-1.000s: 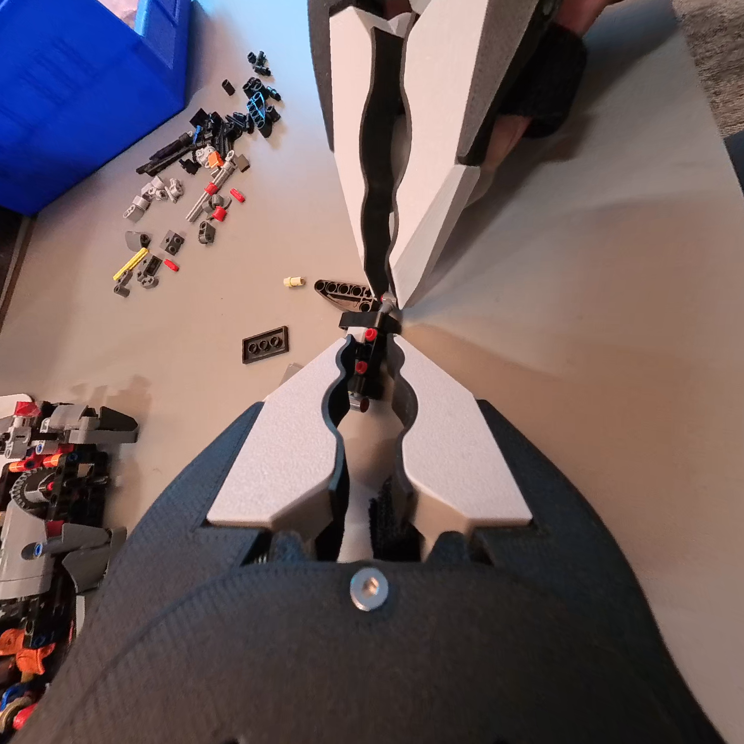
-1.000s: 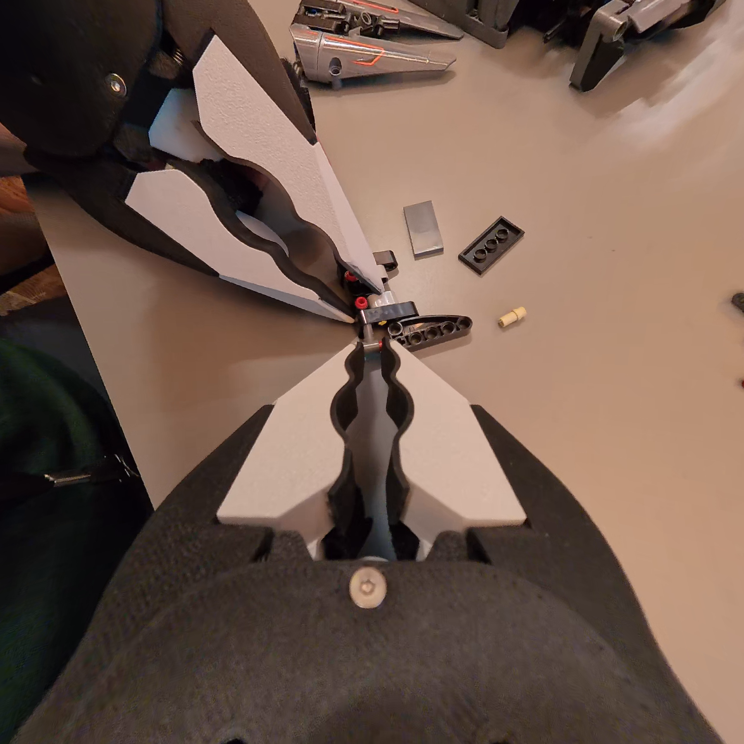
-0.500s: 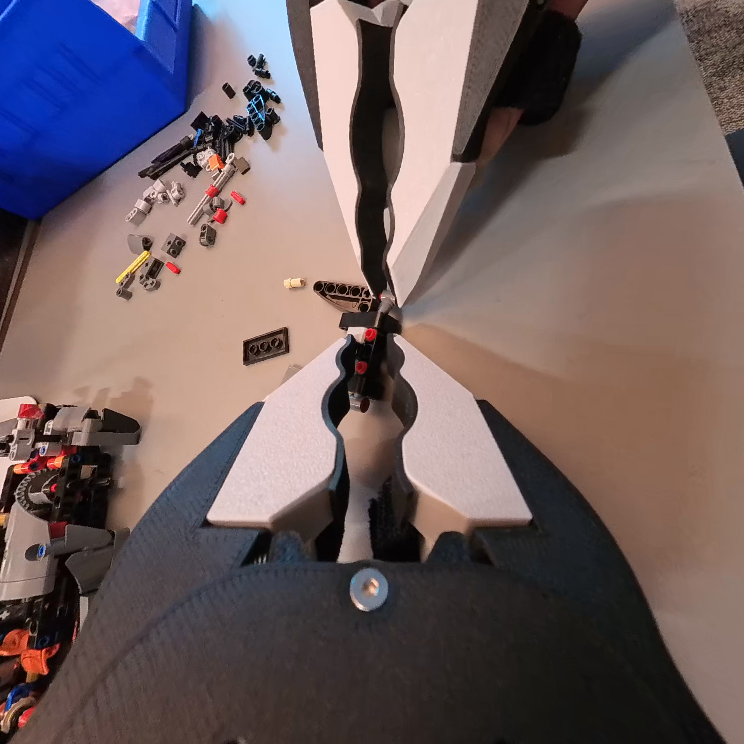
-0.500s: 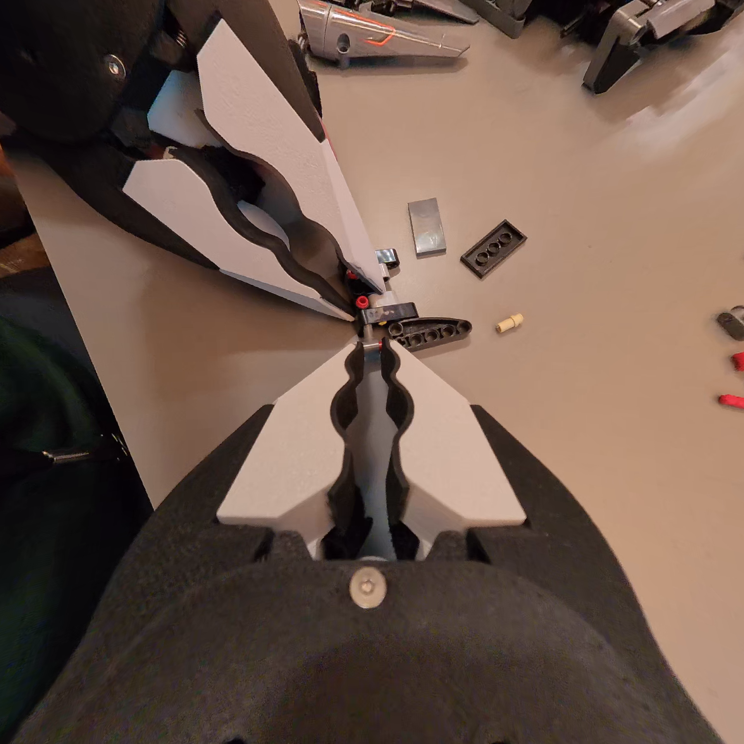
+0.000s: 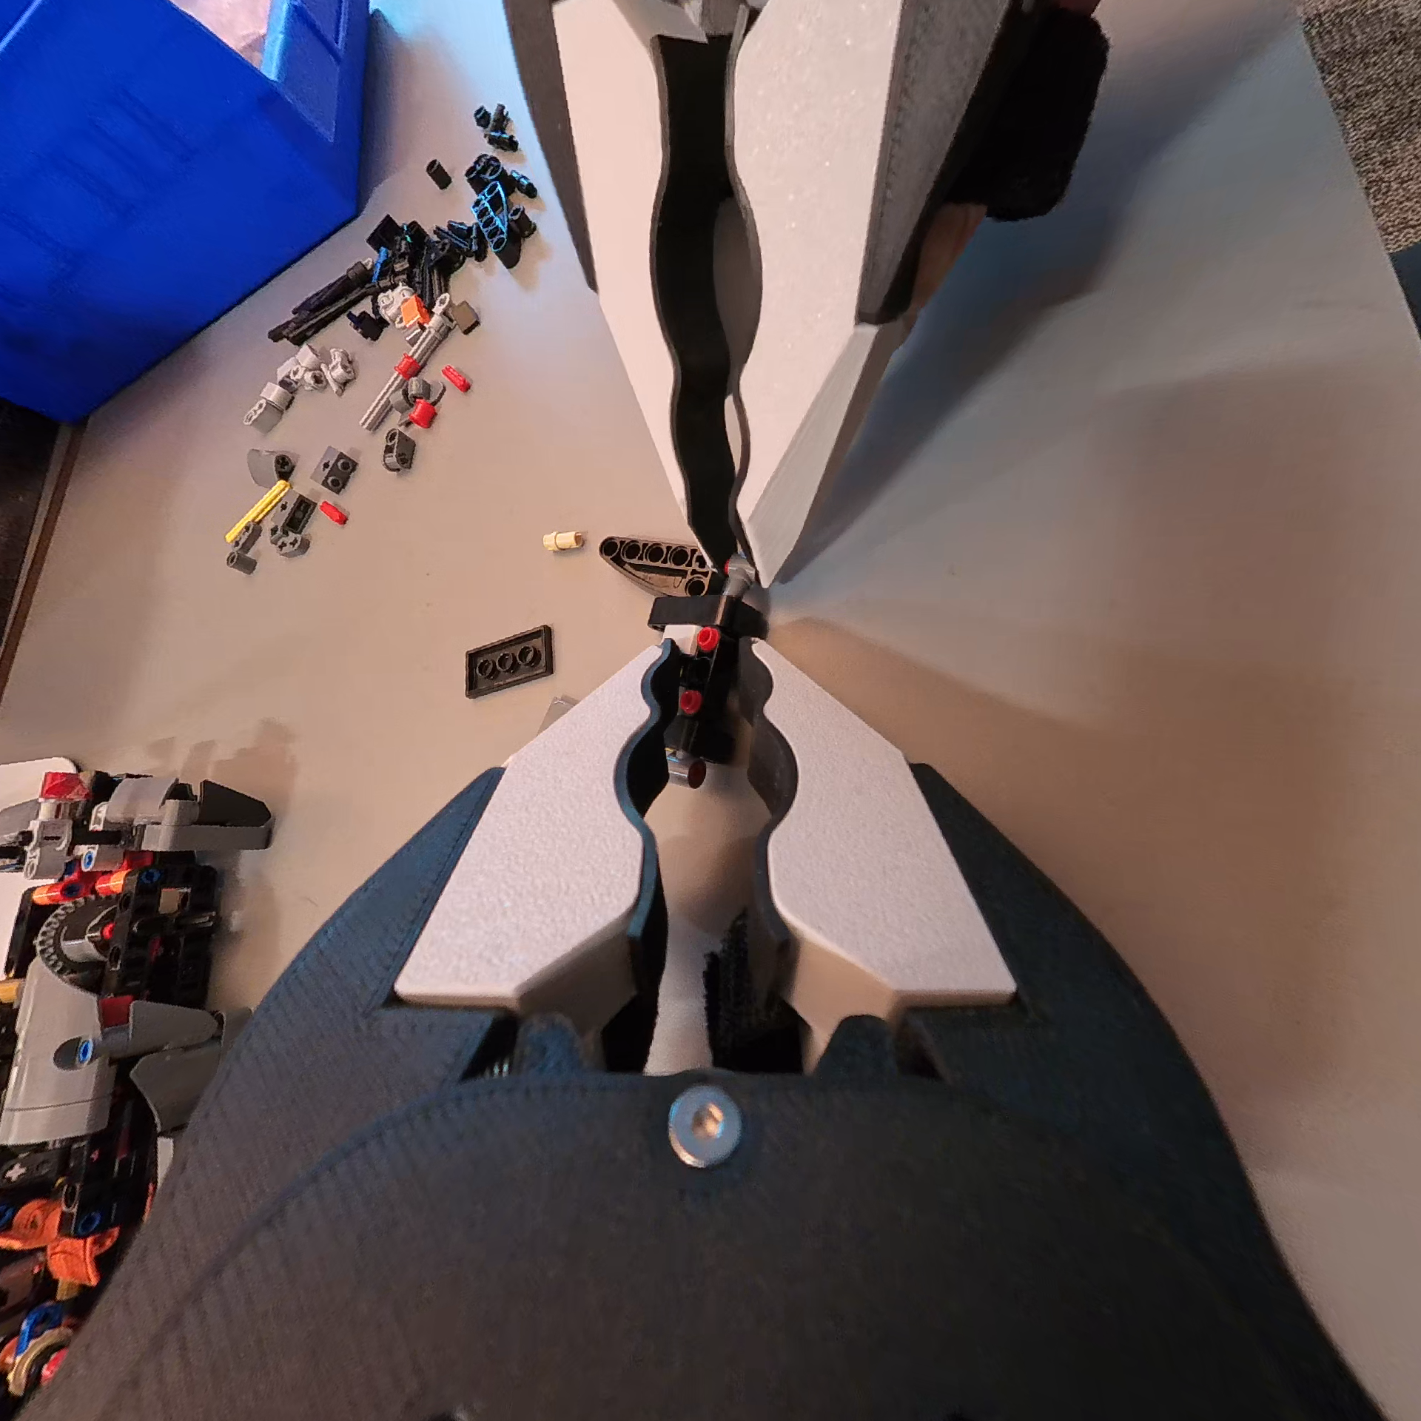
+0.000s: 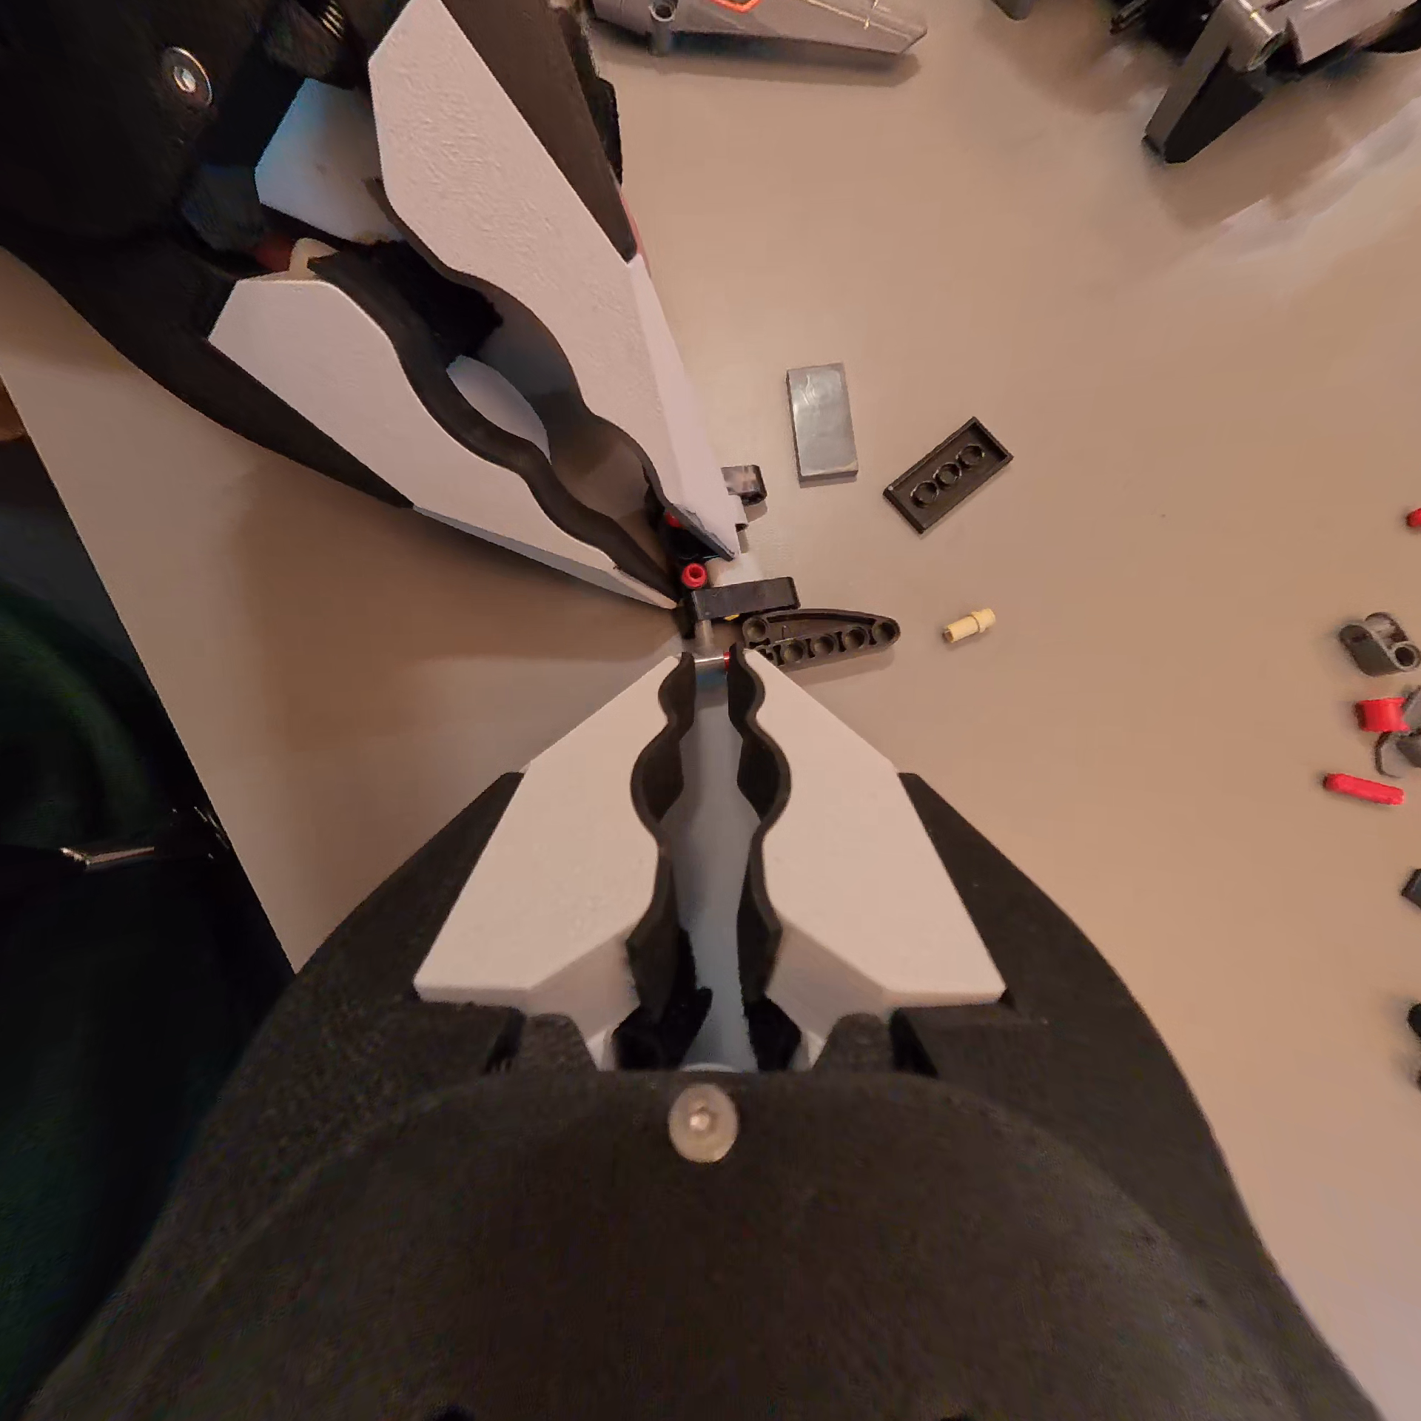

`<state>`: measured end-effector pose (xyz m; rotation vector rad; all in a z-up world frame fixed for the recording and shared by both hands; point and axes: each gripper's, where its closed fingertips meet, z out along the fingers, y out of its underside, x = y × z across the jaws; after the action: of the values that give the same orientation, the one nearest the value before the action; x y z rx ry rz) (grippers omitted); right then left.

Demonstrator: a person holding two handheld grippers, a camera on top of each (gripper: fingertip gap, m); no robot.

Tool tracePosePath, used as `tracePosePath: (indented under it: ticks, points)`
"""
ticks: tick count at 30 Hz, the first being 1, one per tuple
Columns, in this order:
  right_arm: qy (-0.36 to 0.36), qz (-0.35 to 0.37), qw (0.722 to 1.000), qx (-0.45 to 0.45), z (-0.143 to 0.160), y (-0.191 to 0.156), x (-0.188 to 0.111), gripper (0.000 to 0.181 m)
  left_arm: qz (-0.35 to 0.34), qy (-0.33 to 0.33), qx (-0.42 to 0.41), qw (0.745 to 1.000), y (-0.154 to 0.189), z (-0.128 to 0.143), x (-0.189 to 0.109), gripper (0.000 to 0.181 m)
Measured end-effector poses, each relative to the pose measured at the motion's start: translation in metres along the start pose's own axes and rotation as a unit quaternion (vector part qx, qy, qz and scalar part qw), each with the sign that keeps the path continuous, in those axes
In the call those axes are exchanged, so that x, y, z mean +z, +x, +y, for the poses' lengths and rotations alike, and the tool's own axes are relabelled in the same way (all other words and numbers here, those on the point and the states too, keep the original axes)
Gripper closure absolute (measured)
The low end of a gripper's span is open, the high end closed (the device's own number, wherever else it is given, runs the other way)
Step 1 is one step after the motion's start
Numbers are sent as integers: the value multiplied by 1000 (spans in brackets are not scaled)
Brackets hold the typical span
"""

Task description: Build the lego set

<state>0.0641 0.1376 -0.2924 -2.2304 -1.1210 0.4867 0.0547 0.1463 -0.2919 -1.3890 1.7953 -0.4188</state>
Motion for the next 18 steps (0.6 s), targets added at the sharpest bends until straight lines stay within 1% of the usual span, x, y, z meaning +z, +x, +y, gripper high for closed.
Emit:
tracePosePath:
  ticks: [4, 9, 13, 15, 18]
  points:
    - [13, -33, 999, 33, 3, -3, 0, 174, 10, 5, 0, 1000, 1, -2, 0, 168]
    - [27, -25, 999, 30, 9, -7, -2, 174, 23, 11, 4, 1000, 7, -3, -2, 168]
    - [33, -25, 999, 31, 12, -8, -4, 174, 20, 13, 15, 1000, 8, -4, -3, 167]
    - [39, -29, 998, 36, 13, -8, -6, 174, 8, 15, 22, 1000, 8, -5, -5, 158]
    - [65, -55, 995, 57, 10, -13, -14, 174, -27, 24, 45, 998, 5, -12, -11, 148]
